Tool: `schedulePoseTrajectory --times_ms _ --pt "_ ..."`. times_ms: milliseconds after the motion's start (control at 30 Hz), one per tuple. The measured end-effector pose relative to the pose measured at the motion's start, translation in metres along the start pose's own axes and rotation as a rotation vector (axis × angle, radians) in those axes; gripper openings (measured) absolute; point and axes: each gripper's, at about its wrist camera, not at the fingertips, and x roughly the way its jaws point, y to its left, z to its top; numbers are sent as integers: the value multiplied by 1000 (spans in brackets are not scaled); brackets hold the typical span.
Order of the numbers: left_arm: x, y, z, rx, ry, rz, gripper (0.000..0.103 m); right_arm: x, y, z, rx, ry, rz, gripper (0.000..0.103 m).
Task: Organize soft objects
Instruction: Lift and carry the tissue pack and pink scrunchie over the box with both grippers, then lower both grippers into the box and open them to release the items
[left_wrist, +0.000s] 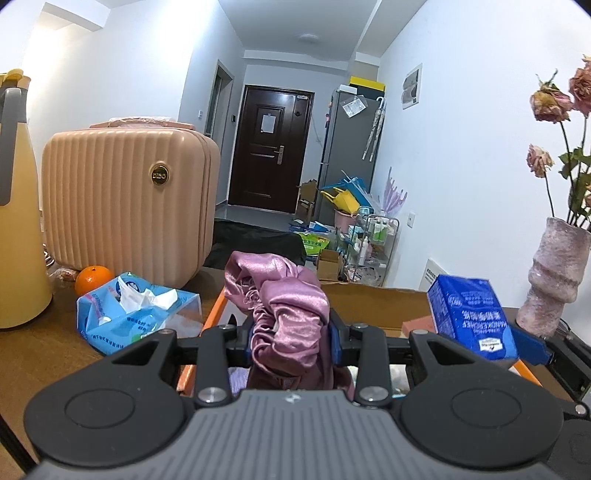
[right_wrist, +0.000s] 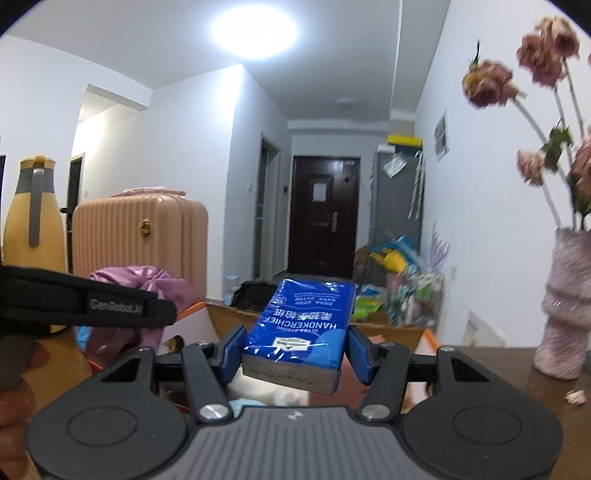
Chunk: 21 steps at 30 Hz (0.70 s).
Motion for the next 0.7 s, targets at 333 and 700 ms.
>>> schedulePoseTrajectory --times_ms 333,700 --pt "26 6 10 -19 -2 19 36 31 11 8 -36 47 20 57" --pt "48 4 13 12 0 20 36 59 20 10 -48 144 42 57"
